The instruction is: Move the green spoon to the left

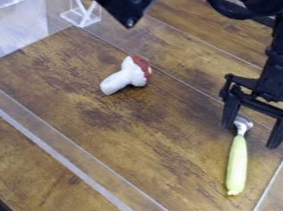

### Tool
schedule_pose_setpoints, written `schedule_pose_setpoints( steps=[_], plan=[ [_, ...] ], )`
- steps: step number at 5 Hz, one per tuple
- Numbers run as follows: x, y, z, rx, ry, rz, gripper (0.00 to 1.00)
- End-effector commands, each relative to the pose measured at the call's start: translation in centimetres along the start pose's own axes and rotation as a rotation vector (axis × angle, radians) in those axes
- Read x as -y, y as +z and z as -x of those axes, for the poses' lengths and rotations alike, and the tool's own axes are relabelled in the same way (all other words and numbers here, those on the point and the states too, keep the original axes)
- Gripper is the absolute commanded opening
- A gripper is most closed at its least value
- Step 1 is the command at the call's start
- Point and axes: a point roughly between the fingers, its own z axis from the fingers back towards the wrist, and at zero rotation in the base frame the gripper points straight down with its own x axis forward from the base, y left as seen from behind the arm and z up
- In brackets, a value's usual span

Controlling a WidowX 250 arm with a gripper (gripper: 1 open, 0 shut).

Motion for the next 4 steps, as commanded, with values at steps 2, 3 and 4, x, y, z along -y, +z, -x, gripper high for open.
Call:
schedule_pose_setpoints(
  steps=[2,3,4],
  plan=[
    [-0.84,2.28,-1.71,0.015,0.111,0.044,1.00],
    [-1.17,2.33,-1.38,-0.013,0.169,0.064,1.00],
    [-1.28,2.43,-1.14,-0.034,0.207,0.071,1.00]
  ],
)
